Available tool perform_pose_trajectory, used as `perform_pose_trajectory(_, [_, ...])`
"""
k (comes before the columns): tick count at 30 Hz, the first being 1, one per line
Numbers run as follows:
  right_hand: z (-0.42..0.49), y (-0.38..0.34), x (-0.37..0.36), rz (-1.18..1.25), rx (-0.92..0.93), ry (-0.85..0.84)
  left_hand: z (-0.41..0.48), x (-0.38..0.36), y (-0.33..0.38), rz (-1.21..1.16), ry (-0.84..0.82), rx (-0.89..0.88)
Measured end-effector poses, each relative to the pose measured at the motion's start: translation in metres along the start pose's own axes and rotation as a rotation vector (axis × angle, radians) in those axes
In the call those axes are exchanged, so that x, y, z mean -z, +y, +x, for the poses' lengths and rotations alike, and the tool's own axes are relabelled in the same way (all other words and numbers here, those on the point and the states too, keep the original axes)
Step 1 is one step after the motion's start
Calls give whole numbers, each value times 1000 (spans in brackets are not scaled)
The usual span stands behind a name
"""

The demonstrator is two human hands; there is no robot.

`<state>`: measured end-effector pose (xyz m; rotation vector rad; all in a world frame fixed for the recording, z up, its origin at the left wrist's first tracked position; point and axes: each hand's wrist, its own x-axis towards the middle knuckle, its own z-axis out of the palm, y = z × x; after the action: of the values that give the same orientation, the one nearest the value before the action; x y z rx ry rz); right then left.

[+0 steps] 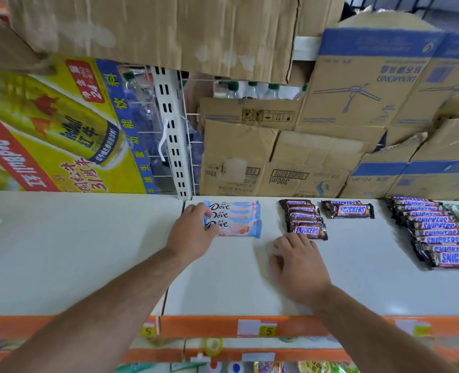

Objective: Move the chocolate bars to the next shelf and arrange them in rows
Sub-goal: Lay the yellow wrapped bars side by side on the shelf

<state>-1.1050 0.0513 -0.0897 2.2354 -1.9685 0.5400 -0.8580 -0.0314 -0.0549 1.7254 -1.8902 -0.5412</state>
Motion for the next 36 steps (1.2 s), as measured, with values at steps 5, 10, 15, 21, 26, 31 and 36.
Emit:
perform_pose_trajectory(5, [0, -2, 2, 29, -38, -37, 2, -9, -13, 43, 29, -105])
perform_pose_trajectory(10, [2, -5, 5, 26, -78, -74, 2, -16, -23, 17, 45, -190])
perform_pose_trajectory(15, [1, -9, 11, 28, -97, -80, 1, -18, -24, 18, 82, -168])
perform_pose_trajectory(21, [2, -9, 12, 28, -89, -82, -2, -15, -22, -23, 76, -114])
perform_pose_trajectory(26, [0, -9, 15, 40, -64, -70, -15, -4, -18, -206, 51, 42])
perform_pose_trajectory(31, [-2, -9, 13, 41, -40, -64, -50, 17, -35, 200, 18, 4])
perform_pose_trajectory(36, [-2, -25, 18, -9, -96, -147, -76, 56, -51, 337, -174, 39])
